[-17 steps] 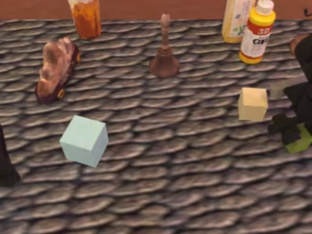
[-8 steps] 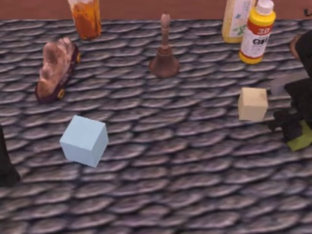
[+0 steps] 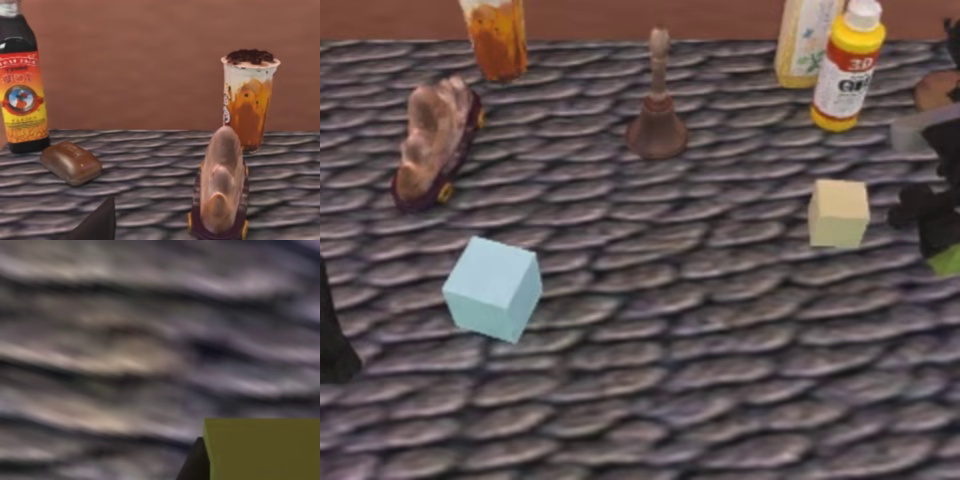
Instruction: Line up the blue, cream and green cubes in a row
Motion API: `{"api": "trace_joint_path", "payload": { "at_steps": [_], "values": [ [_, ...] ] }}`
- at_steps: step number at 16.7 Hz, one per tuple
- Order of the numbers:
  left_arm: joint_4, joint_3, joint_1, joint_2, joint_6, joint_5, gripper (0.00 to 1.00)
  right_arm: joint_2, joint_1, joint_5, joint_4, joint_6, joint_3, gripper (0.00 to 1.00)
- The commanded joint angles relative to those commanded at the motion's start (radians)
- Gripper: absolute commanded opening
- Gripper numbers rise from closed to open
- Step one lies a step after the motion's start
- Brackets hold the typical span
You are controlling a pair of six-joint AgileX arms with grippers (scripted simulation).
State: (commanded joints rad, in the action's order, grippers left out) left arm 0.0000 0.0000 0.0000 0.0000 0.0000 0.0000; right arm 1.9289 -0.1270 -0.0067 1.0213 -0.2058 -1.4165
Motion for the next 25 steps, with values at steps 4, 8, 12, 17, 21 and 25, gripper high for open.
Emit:
{"api": "trace_joint_path", "payload": {
  "at_steps": [4,8,12,17,21,25],
  "values": [
    [0.000,0.000,0.000,0.000,0.000,0.000,1.00,0.004,-0.006,0.000,0.000,0.015,0.002,0.00],
    [0.000,0.000,0.000,0.000,0.000,0.000,1.00,-0.011,-0.111,0.005,0.013,0.165,0.009,0.00],
    [0.000,0.000,0.000,0.000,0.000,0.000,1.00,-0.048,-0.276,0.012,0.032,0.435,0.045,0.00],
    [0.000,0.000,0.000,0.000,0.000,0.000,1.00,-0.110,-0.488,0.022,0.047,0.790,0.096,0.00],
    [0.000,0.000,0.000,0.000,0.000,0.000,1.00,-0.156,-0.583,0.030,0.041,0.917,0.122,0.00],
    [0.000,0.000,0.000,0.000,0.000,0.000,1.00,-0.158,-0.587,0.030,0.040,0.922,0.124,0.00]
  ]
}}
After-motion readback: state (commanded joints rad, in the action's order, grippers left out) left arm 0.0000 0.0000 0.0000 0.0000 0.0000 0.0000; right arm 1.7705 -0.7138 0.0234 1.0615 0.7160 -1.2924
